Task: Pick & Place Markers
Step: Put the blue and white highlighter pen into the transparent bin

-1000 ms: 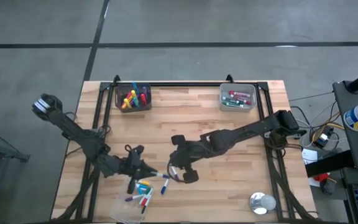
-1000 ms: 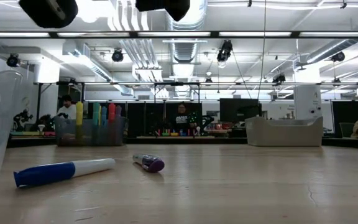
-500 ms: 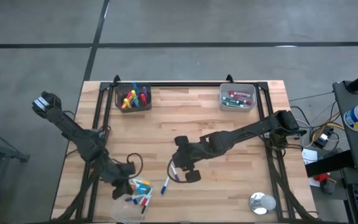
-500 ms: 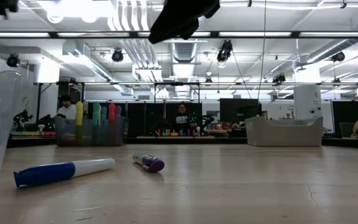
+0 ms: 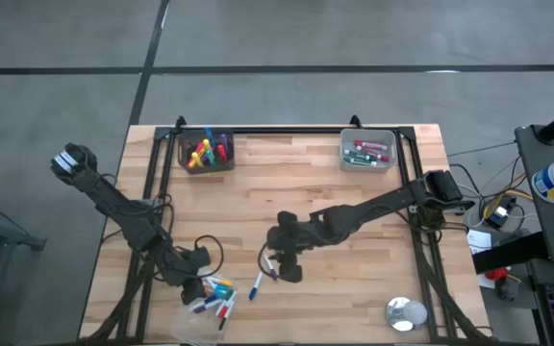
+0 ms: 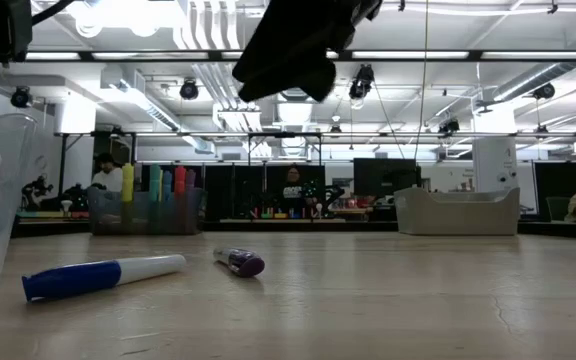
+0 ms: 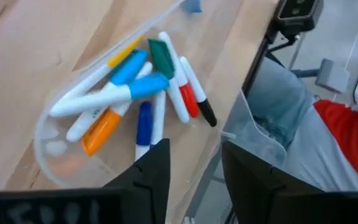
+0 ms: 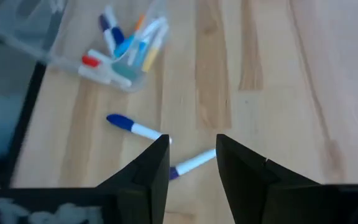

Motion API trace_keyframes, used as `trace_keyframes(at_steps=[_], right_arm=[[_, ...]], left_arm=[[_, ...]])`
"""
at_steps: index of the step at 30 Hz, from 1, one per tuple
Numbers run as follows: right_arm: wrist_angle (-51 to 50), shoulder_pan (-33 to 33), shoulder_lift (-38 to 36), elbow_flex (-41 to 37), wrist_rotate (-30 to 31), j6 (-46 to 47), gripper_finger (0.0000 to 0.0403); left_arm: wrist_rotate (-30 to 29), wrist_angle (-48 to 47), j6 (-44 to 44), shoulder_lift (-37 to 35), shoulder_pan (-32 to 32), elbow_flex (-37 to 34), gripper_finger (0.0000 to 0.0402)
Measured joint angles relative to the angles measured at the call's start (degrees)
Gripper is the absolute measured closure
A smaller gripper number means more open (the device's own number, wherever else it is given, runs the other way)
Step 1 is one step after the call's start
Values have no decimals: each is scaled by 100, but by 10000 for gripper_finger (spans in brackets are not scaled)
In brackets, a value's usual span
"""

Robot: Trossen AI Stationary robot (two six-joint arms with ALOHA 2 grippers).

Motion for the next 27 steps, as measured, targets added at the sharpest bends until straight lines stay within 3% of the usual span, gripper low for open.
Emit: trace_keyframes(at_steps=[9,17,23,27], right_arm=[[886,112,105,-541,624,1101,279],[1075,292,287,-758,1818,2223,261],[1029,326,733,-698,1858,2760,255],[1044,414,834,-698,1802,3044,261]], left_arm=[[-610,703,1750,-7,64,147,265],[-2496,2283,4406,-20,72,220,265],[-4358,4247,6608,-6,90,175,264],[-4588,4828,7378,-9,109,241,264]])
